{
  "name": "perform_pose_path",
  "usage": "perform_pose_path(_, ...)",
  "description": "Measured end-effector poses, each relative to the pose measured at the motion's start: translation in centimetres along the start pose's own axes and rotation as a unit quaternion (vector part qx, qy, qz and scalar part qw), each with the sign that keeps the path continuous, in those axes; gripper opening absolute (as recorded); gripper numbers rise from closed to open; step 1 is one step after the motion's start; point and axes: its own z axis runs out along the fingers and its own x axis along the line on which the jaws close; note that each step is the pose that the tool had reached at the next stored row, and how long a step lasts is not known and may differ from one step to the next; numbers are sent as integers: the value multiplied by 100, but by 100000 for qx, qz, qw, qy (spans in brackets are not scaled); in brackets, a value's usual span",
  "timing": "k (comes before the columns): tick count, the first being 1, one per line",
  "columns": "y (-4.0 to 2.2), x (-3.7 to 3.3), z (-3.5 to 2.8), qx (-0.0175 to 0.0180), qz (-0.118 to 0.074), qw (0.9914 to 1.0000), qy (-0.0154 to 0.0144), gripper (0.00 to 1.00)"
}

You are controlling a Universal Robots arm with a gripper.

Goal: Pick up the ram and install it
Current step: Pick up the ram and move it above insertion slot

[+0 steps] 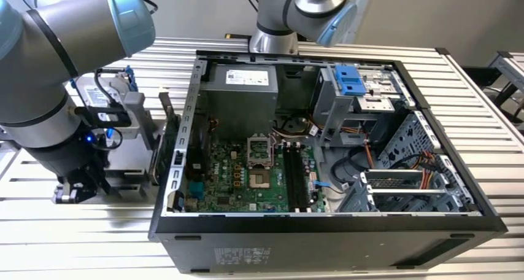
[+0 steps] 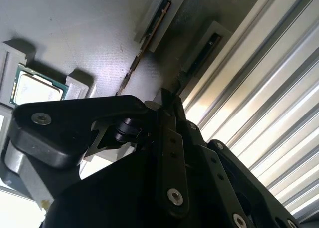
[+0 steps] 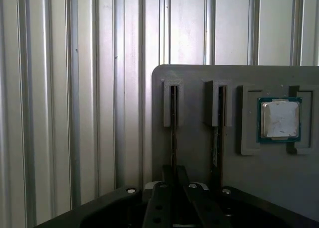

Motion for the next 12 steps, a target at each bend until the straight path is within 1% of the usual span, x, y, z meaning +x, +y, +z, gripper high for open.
perform_pose_path(2, 0, 0, -16, -6, 2, 100000, 6, 0)
perform_pose_path(4, 0, -1, -46, -5, 1, 100000, 2, 0)
perform_pose_path(12, 1, -8, -237, -9, 1, 100000, 9, 0)
